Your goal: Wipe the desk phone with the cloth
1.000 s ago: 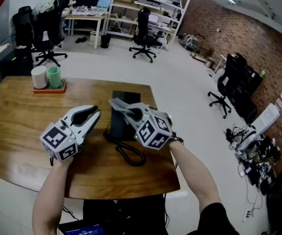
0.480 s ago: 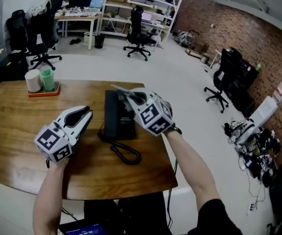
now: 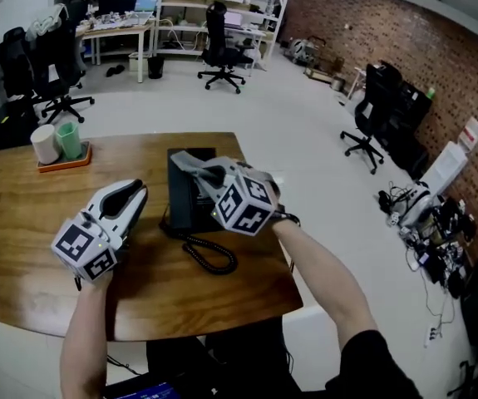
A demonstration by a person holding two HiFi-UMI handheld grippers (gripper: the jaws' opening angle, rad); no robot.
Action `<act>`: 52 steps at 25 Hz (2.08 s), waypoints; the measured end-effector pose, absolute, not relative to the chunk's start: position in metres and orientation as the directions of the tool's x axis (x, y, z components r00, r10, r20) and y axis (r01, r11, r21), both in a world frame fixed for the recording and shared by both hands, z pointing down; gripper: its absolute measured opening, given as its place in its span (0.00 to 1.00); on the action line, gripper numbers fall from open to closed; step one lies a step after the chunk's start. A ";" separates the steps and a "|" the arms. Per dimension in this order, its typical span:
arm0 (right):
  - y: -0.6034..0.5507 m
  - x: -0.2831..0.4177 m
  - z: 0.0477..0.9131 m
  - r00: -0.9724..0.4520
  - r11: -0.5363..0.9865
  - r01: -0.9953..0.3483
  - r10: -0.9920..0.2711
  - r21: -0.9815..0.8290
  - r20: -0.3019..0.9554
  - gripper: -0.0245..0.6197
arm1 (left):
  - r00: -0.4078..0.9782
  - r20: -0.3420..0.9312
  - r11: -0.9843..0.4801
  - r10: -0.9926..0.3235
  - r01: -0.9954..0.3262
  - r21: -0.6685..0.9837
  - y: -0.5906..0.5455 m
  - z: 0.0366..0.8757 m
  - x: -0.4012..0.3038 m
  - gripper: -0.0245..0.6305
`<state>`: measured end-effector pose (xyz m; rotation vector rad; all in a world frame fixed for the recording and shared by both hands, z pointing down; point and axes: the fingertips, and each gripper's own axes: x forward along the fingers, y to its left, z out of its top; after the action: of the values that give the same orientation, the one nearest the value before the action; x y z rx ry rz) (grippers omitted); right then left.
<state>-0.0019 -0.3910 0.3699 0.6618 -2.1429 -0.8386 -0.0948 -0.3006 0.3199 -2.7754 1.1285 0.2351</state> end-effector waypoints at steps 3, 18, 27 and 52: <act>-0.333 0.007 0.397 -0.629 0.703 -0.005 -0.555 0.711 0.545 0.08 | 0.706 -0.191 -0.708 -0.682 -0.703 -0.067 -0.301 0.318 -0.093 0.10; -0.452 -0.011 0.335 -0.533 0.556 -0.401 -0.788 0.728 0.308 0.08 | 0.704 -0.200 -0.709 -0.682 -0.703 -0.059 -0.303 0.327 -0.102 0.10; -0.376 -0.003 0.384 -0.582 0.676 -0.142 -0.648 0.723 0.491 0.08 | 0.711 -0.192 -0.712 -0.677 -0.698 -0.075 -0.304 0.320 -0.096 0.10; -0.411 0.013 0.366 -0.591 0.632 -0.256 -0.701 0.731 0.399 0.08 | 0.710 -0.199 -0.715 -0.675 -0.697 -0.063 -0.301 0.320 -0.097 0.10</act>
<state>0.0130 -0.4106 0.3660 0.7439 -2.1583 -0.8254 -0.0972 -0.3014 0.3199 -2.7809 1.1208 0.2447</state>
